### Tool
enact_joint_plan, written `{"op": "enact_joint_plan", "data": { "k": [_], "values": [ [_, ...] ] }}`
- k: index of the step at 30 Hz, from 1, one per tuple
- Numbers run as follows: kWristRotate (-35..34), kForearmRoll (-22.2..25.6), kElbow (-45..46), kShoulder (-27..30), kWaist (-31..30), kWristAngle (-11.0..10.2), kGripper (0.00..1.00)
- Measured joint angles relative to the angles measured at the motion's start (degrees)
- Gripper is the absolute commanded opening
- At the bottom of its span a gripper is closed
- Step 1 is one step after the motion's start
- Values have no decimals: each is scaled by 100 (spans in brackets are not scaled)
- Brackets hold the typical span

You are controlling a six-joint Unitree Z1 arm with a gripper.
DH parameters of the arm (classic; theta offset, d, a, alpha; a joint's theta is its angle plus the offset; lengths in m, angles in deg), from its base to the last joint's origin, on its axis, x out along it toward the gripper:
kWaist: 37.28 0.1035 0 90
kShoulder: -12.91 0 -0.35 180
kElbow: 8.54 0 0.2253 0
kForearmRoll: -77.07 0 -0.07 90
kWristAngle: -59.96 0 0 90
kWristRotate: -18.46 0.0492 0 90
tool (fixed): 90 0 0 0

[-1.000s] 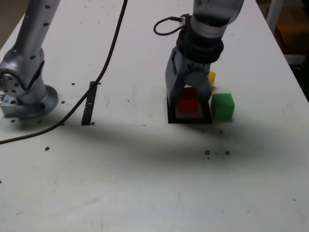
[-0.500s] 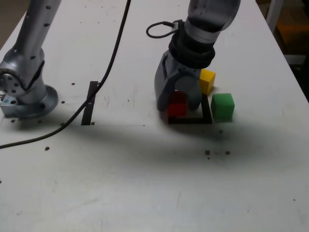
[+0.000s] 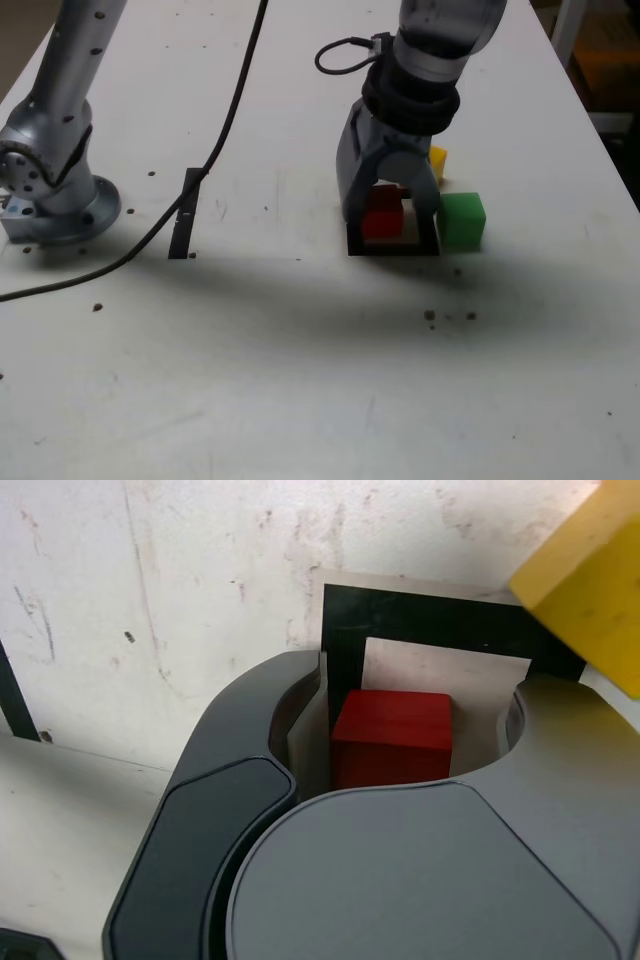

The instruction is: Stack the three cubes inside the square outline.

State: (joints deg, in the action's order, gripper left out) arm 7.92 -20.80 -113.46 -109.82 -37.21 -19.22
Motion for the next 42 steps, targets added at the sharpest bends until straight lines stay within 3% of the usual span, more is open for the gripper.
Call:
{"op": "enact_joint_plan", "data": {
  "k": [8, 17, 21, 31, 38, 42],
  "values": [
    [-194, 161, 180, 271, -16, -188, 71],
    [-588, 807, 97, 1206, -90, -668, 71],
    [-497, 846, -96, 1189, -90, -804, 71],
    [749, 697, -615, 618, -33, -939, 71],
    [1718, 736, -628, 552, 12, -1205, 71],
    [2149, 731, -634, 552, 127, -1240, 71]
  ]
}}
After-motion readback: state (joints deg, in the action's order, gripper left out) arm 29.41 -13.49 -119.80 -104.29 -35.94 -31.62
